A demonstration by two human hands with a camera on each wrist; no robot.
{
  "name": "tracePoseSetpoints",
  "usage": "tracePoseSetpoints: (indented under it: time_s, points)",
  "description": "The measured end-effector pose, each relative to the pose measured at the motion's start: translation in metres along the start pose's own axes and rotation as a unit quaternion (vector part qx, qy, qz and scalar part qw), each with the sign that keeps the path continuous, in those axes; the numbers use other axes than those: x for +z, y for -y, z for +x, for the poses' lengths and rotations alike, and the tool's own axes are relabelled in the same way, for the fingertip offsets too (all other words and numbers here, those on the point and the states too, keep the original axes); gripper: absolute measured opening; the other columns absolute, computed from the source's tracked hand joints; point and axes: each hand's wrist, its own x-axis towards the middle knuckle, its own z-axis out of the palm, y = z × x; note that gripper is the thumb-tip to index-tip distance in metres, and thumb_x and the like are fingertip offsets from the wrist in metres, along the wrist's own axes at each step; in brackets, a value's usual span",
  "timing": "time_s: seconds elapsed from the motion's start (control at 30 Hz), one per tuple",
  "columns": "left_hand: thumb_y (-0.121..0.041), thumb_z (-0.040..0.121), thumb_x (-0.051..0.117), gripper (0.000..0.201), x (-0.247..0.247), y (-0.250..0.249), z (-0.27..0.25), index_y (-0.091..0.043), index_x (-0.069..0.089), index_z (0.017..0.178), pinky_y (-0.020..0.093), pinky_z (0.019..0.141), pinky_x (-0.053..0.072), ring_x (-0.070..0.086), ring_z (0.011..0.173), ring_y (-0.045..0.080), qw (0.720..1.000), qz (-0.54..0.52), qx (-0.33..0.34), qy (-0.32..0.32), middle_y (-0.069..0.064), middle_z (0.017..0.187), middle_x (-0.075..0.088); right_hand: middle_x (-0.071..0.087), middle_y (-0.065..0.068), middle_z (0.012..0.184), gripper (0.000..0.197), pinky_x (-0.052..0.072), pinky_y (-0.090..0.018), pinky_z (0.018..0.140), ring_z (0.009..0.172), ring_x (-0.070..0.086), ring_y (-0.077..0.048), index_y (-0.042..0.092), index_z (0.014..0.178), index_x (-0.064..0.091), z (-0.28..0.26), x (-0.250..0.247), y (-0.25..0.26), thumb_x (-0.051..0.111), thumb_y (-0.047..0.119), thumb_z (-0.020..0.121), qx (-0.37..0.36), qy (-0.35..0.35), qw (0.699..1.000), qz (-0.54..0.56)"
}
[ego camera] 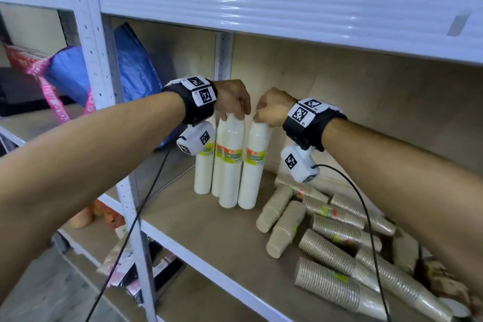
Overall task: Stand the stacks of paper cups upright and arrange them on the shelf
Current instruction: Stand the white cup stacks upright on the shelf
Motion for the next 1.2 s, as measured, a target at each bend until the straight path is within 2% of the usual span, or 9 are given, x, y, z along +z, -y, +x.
tracePoseSetpoints:
  time_s: [0.13,0.3,0.43,0.57,0.87,1.0,1.07,1.13,1.2]
  points:
    - [-0.005,0.086,0.068,0.019,-0.012,0.016,-0.013,-0.012,0.072,0.103,0.033,0.071,0.061,0.067,0.091,0.023,0.999,-0.031,-0.019,0.004,0.007,0.102,0.066,0.07,-0.014,0.1,0.029,0.057,-0.036,0.073,0.087,0.069,-0.028,0.003,0.101,0.069,-0.001,0.007,0.018,0.069,0.021,0.078,-0.002,0.007,1.0,0.018]
    - [-0.002,0.084,0.07,0.02,-0.013,0.036,-0.026,-0.011,0.073,0.102,0.037,0.075,0.061,0.065,0.085,0.02,0.998,-0.038,-0.044,0.005,0.003,0.092,0.066,0.063,-0.008,0.084,0.022,0.044,-0.024,0.059,0.074,0.061,-0.023,0.006,0.095,0.066,-0.002,0.021,0.037,0.069,0.021,0.08,-0.008,0.018,0.999,0.029]
    - [-0.002,0.084,0.07,0.022,-0.011,0.048,-0.035,-0.006,0.074,0.105,0.025,0.061,0.059,0.068,0.087,0.023,0.998,-0.028,-0.052,0.01,0.009,0.101,0.069,0.062,-0.008,0.084,0.022,0.045,-0.025,0.059,0.074,0.06,-0.023,0.005,0.095,0.067,-0.001,0.029,0.05,0.07,0.019,0.078,-0.019,0.033,0.998,0.04]
    - [-0.005,0.084,0.069,0.022,-0.008,0.054,-0.041,-0.014,0.075,0.103,0.019,0.055,0.054,0.068,0.089,0.023,0.998,-0.001,-0.058,0.008,0.008,0.105,0.068,0.063,-0.009,0.087,0.021,0.047,-0.027,0.063,0.08,0.063,-0.025,0.008,0.088,0.063,-0.001,0.037,0.058,0.074,0.019,0.075,-0.027,0.042,0.998,0.048]
    - [-0.007,0.086,0.068,0.024,-0.008,0.056,-0.046,-0.017,0.074,0.107,0.025,0.072,0.056,0.064,0.099,0.023,0.998,0.034,-0.045,-0.016,0.003,0.108,0.065,0.066,-0.006,0.092,0.019,0.041,-0.023,0.054,0.08,0.064,-0.023,0.011,0.095,0.069,-0.003,0.045,0.056,0.074,0.019,0.078,-0.031,0.009,0.996,0.084]
    - [-0.005,0.085,0.067,0.024,-0.015,0.051,-0.047,-0.023,0.073,0.098,0.029,0.08,0.055,0.064,0.098,0.022,0.998,0.031,-0.044,-0.037,0.002,0.105,0.069,0.069,-0.005,0.095,0.013,0.054,-0.03,0.069,0.083,0.066,-0.023,0.015,0.091,0.069,-0.003,0.043,0.049,0.073,0.019,0.08,-0.046,-0.007,0.993,0.106]
    - [-0.006,0.085,0.067,0.022,-0.019,0.044,-0.046,-0.021,0.073,0.101,0.029,0.082,0.053,0.064,0.098,0.02,0.998,0.024,-0.039,-0.053,0.001,0.104,0.069,0.067,-0.001,0.088,0.015,0.054,-0.031,0.072,0.079,0.064,-0.02,0.016,0.094,0.069,-0.004,0.041,0.045,0.074,0.02,0.081,-0.055,-0.017,0.992,0.116]
    - [-0.01,0.086,0.068,0.023,-0.022,0.036,-0.044,-0.018,0.072,0.108,0.03,0.086,0.053,0.064,0.1,0.019,0.997,0.024,-0.029,-0.072,-0.001,0.101,0.069,0.061,0.005,0.076,0.016,0.048,-0.026,0.066,0.069,0.058,-0.014,0.015,0.096,0.071,-0.006,0.036,0.039,0.074,0.022,0.082,-0.063,-0.024,0.99,0.124]
    - [-0.013,0.085,0.07,0.024,-0.025,0.026,-0.04,-0.018,0.072,0.108,0.029,0.086,0.053,0.064,0.099,0.018,0.995,0.013,-0.02,-0.094,0.0,0.1,0.069,0.061,0.006,0.075,0.018,0.048,-0.027,0.068,0.071,0.058,-0.015,0.014,0.098,0.072,-0.007,0.031,0.032,0.074,0.022,0.082,-0.067,-0.029,0.991,0.116]
